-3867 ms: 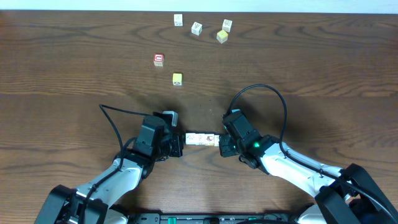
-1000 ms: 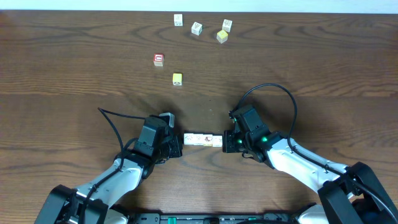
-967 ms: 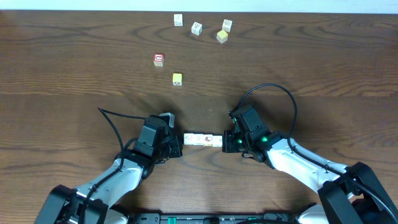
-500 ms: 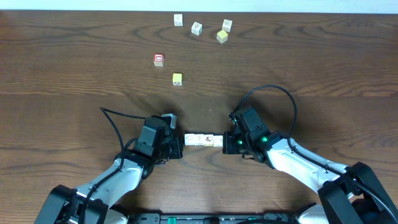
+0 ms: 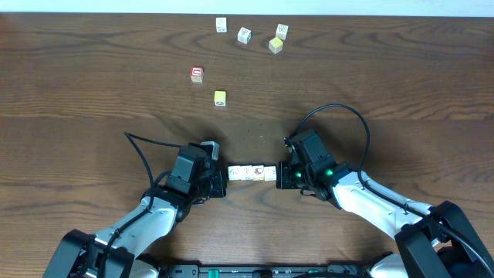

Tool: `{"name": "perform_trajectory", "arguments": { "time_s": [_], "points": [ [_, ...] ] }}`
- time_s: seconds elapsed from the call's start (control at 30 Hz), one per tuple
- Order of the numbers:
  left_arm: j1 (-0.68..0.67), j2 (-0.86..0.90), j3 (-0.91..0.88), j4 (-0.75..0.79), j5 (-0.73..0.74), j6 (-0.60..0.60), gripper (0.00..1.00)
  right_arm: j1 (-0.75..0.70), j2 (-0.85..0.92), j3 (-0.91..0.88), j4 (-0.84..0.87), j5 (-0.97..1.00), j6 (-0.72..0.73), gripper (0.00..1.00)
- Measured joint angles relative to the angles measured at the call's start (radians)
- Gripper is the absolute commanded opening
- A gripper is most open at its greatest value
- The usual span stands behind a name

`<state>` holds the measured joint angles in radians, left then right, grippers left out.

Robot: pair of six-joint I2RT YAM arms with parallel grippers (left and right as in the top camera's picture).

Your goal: Lift 4 blocks

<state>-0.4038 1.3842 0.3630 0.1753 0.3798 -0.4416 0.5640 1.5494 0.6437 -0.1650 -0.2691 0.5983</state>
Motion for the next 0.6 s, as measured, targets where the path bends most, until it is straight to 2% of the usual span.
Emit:
{"name": "perform_trajectory", "arguments": {
  "time_s": [0.3, 0.6],
  "points": [
    [0.000, 0.000, 0.000, 0.000, 0.015, 0.001, 0.07, 0.001, 0.000, 0.000, -0.082, 0.036, -0.026, 0.01],
    [0.000, 0.000, 0.000, 0.001, 0.015, 0.001, 0.07, -0.019, 0.000, 0.000, -0.043, 0.064, -0.070, 0.01]
  ]
}}
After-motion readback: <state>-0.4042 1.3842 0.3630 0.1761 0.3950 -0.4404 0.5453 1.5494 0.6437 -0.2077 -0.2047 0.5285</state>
